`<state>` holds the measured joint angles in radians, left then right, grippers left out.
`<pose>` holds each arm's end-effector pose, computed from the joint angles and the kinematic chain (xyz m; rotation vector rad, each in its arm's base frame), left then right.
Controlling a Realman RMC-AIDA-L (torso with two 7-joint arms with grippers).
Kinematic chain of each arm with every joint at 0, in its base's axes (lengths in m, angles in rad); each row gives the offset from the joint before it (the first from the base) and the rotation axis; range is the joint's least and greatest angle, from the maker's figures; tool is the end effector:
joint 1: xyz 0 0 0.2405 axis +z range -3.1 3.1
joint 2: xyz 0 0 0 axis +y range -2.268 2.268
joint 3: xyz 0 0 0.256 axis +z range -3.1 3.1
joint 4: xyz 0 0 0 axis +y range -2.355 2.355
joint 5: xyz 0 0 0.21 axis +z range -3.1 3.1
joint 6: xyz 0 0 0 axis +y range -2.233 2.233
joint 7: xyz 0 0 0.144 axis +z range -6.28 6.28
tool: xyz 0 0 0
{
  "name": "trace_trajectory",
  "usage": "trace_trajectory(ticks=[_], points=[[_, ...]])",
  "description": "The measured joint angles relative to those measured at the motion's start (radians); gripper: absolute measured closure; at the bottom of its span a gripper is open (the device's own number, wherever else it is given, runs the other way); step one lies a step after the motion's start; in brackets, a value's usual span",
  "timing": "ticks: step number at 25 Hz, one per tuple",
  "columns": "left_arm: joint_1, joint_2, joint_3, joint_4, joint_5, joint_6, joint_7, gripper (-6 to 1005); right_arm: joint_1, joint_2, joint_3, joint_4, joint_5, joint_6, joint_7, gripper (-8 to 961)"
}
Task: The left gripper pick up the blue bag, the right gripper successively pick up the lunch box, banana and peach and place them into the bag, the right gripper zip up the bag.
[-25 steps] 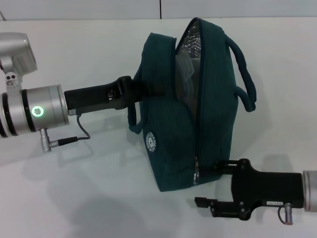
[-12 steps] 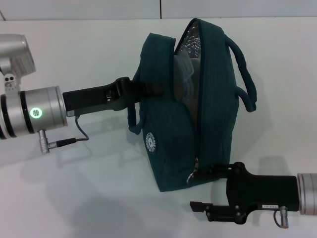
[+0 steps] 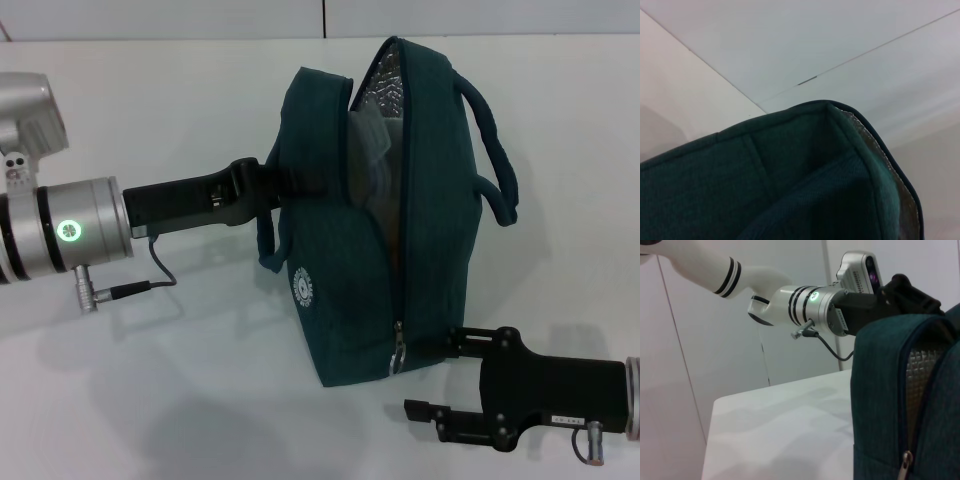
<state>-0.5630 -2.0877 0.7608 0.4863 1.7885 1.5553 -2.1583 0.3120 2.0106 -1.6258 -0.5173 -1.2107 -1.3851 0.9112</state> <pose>-0.2373 0.3286 -0.0250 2.2611 1.7582 1.0551 0.2722 0.2484 -0.0732 -2.8633 0.2797 0.7978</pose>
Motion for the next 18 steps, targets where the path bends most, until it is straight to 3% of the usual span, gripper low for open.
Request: trace_trajectory(ticks=[11,18], points=[[-0.006,-0.001,0.0,0.0,0.0,-0.001,0.0,960,0.049,0.012,-0.031,0.022,0.026,0.008,-0.014,318],[0.0,-0.001,0.0,0.001,0.0,-0.001,0.001,959,0.042,0.009,-0.03,0.029,0.039,0.012,-0.014,319]])
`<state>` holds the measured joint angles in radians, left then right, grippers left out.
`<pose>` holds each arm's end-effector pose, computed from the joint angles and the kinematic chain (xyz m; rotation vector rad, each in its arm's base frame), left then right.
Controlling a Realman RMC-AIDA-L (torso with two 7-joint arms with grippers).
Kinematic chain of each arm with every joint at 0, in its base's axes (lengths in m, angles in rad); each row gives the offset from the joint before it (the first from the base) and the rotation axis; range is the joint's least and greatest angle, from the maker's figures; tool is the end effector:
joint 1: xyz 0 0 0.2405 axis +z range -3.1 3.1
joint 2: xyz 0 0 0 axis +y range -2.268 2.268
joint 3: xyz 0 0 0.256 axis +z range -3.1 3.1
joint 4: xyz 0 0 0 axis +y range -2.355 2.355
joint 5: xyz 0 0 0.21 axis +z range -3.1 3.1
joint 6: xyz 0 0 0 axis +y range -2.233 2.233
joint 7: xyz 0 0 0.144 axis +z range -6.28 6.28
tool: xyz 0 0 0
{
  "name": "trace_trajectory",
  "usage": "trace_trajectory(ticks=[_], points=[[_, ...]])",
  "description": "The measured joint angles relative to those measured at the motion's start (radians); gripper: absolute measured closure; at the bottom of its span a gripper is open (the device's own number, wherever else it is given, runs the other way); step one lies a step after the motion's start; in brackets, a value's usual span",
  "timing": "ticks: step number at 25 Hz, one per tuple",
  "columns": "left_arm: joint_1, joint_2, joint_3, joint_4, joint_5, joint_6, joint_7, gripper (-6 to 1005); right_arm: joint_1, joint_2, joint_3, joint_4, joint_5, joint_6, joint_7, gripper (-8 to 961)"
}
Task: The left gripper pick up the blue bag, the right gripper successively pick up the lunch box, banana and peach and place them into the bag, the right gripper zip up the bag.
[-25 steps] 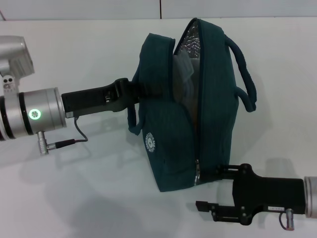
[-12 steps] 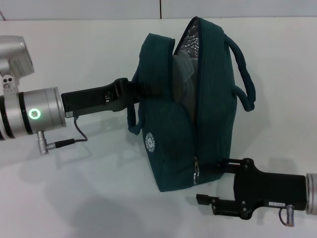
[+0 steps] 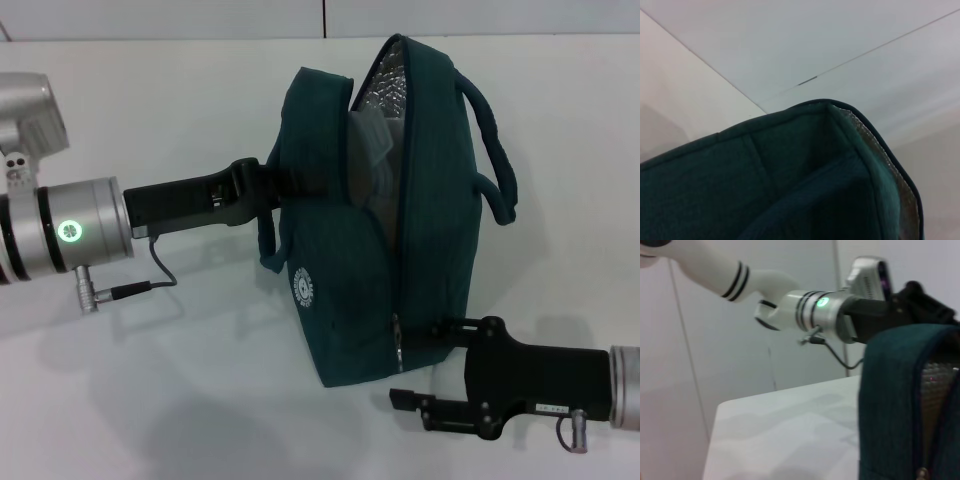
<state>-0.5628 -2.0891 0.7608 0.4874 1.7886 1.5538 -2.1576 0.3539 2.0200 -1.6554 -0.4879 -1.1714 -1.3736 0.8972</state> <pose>-0.2371 0.3287 -0.0254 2.2621 1.7581 1.0560 0.2625 0.2554 -0.0798 -2.8699 0.2568 0.8176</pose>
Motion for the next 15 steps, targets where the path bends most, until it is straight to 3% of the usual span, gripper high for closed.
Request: trace_trajectory(ticks=[15], points=[[0.016,0.001,-0.004,0.003,0.0,0.002,0.002,959,-0.008,-0.002,0.014,0.023,0.039,0.013,0.005,319]])
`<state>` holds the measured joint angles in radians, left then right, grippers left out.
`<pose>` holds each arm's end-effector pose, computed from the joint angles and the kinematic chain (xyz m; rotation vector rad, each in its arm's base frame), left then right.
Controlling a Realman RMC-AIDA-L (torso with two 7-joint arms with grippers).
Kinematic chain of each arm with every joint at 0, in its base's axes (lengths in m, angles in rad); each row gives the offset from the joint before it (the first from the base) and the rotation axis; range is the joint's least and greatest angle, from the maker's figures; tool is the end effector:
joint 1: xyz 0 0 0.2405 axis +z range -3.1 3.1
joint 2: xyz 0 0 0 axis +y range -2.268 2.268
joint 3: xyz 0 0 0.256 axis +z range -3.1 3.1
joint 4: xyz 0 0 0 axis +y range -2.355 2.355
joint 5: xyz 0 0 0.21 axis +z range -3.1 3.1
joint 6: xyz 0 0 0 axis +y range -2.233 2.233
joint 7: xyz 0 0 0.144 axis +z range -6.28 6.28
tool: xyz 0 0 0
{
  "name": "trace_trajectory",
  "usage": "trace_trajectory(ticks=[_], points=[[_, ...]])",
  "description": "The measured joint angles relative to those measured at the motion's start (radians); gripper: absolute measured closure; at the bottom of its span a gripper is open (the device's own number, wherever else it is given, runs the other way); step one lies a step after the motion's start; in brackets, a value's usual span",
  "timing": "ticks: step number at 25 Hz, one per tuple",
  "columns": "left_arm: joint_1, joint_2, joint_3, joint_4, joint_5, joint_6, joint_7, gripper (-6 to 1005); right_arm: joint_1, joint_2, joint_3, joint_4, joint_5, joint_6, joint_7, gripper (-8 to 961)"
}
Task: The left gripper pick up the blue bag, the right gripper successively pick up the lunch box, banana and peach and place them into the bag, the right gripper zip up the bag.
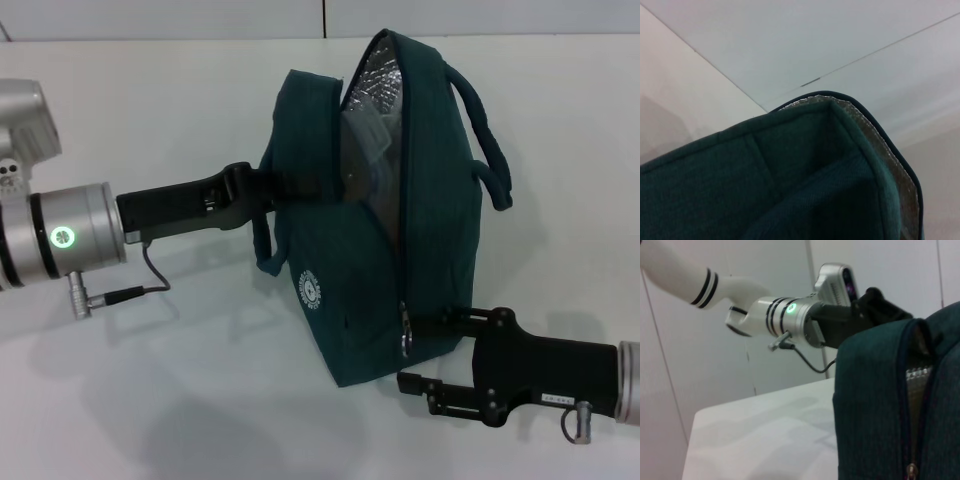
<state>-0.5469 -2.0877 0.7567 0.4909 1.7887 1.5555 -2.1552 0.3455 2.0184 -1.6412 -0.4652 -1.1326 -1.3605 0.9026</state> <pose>-0.2424 0.3256 -0.0238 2.2583 1.7746 1.0648 0.2686 0.2579 -0.0764 -2.8129 0.3307 0.8274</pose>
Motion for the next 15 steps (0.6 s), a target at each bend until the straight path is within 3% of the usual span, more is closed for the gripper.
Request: trace_trajectory(ticks=[15], points=[[0.004,0.004,-0.005,0.007,-0.002,-0.005,0.0,959,-0.018,-0.003,0.002,0.005,0.034,-0.031,0.004,319]])
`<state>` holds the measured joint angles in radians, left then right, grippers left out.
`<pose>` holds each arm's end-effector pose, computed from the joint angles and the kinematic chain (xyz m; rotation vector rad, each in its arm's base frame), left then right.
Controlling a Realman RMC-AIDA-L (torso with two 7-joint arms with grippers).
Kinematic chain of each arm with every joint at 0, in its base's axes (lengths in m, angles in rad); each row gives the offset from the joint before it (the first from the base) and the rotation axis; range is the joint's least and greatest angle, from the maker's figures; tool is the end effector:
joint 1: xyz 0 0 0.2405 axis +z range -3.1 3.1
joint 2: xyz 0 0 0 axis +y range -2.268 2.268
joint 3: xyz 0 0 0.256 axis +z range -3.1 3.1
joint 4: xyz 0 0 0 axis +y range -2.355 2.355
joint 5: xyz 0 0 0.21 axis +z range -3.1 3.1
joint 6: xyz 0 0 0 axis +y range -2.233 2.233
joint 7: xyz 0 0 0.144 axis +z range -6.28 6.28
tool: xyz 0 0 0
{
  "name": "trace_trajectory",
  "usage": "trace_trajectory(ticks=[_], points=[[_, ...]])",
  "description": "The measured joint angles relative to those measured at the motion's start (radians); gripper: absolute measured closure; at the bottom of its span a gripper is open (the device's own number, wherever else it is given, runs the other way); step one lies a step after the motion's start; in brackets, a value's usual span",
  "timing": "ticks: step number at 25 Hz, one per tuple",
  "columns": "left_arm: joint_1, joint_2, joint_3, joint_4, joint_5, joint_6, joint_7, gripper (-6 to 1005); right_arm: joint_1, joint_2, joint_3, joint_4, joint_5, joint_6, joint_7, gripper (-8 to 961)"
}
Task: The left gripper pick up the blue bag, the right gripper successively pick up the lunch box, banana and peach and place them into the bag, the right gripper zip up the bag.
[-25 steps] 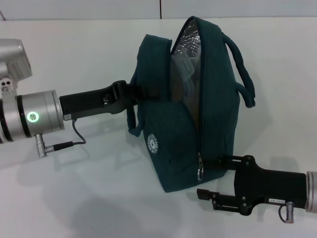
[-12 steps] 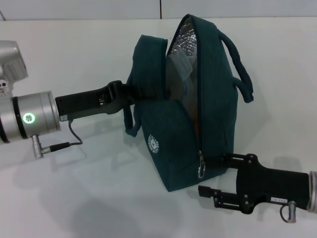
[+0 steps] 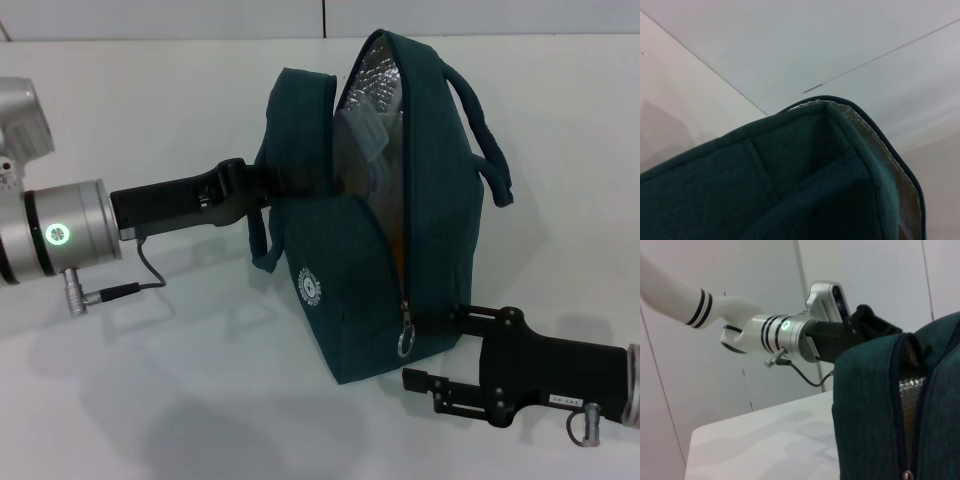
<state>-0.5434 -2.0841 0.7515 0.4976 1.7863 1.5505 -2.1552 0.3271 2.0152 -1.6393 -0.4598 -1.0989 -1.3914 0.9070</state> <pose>-0.2444 0.3272 -0.0205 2.2672 1.7819 1.0776 0.2700 0.2535 -0.0718 -2.7842 0.3702 0.8828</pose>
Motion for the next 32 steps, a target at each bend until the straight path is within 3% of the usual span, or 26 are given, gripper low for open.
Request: trace_trajectory(ticks=[16,32], points=[[-0.002,0.003,-0.002,0.003,-0.002,-0.013,0.001,960,0.003,-0.001,0.001,0.029,0.002,0.0,0.002,320],[-0.007,0.003,-0.003,0.021,-0.002,-0.013,0.012,959,0.077,0.011,-0.033,0.048,0.004,0.008,0.002,320]])
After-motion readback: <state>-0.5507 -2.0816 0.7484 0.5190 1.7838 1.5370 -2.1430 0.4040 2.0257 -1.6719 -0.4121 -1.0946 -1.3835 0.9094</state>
